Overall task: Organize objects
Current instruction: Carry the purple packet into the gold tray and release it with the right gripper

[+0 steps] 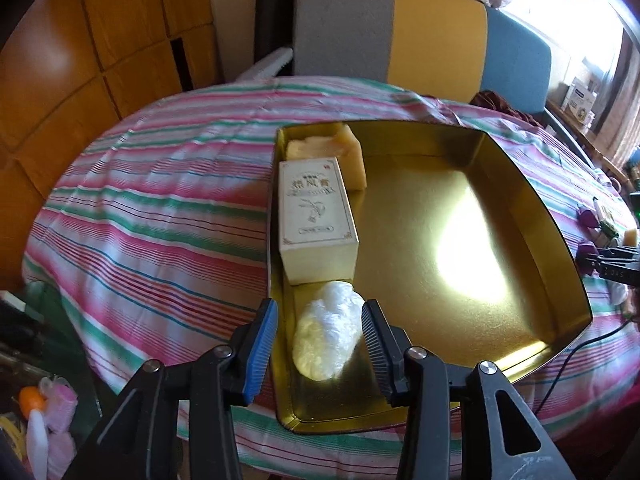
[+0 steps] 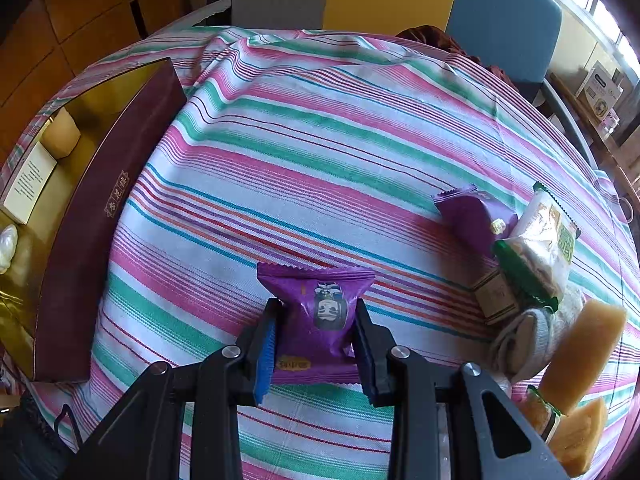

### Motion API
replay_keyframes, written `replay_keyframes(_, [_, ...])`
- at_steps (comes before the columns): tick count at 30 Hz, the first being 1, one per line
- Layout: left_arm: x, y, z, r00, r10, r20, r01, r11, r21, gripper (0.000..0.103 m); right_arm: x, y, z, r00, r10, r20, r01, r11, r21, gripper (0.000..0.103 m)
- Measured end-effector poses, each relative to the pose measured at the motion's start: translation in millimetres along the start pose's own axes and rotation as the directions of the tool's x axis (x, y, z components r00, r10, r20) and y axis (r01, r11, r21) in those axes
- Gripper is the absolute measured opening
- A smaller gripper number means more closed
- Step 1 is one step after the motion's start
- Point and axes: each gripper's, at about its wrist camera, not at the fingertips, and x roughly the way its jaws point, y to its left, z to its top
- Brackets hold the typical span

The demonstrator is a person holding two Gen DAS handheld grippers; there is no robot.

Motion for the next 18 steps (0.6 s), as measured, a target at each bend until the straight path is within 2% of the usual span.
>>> replay_keyframes(1, [-4, -1, -1, 1.000, 0.001, 0.011, -0.001, 1.000, -0.006, 0.050, -1, 1, -1, 1.000, -0.001, 0.002, 0.001, 1.000, 0.004, 0.034])
replay_keyframes(3, [-9, -3, -1, 0.999, 0.011, 0.033, -0.010, 1.000, -0.019, 0.062, -1, 0, -1, 1.000, -0.002, 0.004, 0.002, 1.000, 0.016, 0.034])
replay_keyframes(5, [-15, -7, 0, 0.998, 0.025, 0.058, -0.023, 0.999, -0.029, 0.067, -2, 0, -1, 1.000, -0.002, 0.005, 0.002, 1.000, 0.031, 0.033])
replay_keyframes(13, [-29, -12, 3, 0.995, 0.025, 0.093, -0.022, 0.999, -0.027, 0.068, -34, 8, -1, 0.997, 0.027, 0.072, -0.035, 0.994, 0.102, 0.033])
replay_keyframes(18, [-31, -8, 2, 0.994, 0.030, 0.100, -0.026, 0.999, -0.038, 0.068, -66, 31, 4, 0.988, 0.059, 0.142, -0.074, 0.992, 0.098, 0.033])
